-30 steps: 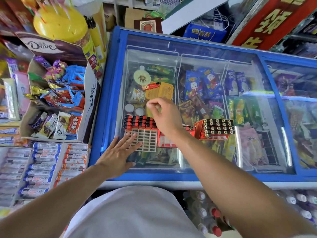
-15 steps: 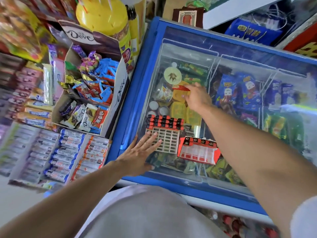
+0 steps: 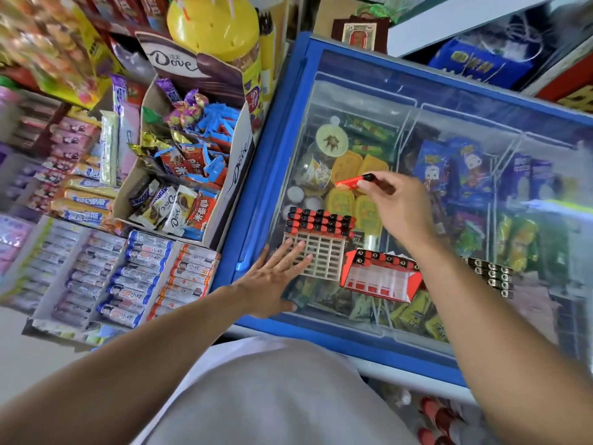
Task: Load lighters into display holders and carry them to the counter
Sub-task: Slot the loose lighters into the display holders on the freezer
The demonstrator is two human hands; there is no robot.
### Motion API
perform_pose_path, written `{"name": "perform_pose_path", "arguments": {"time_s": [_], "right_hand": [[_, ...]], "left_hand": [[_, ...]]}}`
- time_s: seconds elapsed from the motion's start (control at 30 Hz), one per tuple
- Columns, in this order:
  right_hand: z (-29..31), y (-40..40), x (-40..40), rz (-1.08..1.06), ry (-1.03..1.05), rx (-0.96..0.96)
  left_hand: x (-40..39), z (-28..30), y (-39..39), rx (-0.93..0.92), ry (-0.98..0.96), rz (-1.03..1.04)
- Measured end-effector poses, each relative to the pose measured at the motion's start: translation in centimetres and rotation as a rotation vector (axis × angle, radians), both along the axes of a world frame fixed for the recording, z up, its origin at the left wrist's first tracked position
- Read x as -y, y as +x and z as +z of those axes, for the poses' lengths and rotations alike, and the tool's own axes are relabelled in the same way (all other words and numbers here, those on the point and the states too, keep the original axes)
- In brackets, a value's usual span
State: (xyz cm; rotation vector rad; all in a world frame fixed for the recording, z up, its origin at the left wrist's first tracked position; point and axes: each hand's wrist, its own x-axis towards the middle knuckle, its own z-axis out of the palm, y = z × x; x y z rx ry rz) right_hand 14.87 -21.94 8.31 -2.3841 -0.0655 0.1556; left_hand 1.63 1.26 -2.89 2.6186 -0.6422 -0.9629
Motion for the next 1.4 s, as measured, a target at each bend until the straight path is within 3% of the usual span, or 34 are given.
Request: {"name": "perform_pose_path", "arguments": {"time_s": [0.1, 0.23, 0.6, 1.27, 1.4], "right_hand": [[3.0, -4.4, -1.2, 0.195, -0.084, 0.028], [2.4, -7.7, -2.8, 0.378, -0.256, -0.052], [-5.3, -9.7, -6.1, 0.240, -0.439, 0.193], [-5.2, -9.6, -6.4, 0.222, -0.383, 0.495], [-4.2, -8.6, -7.0, 0.314, -0.553, 0.329]], "left_hand": [[-0.1, -0.1, -0.1, 0.013, -0.018, 0.015], [-0.3, 0.1, -0.2, 0.047, -0.036, 0.022], [-0.4, 0.5, -0.7, 0.037, -0.032, 0.021], [-0.9, -0.3, -1.5, 0.067, -0.052, 0.011], [-0.8, -0.3, -1.5, 0.067, -0.051, 0.015]]}}
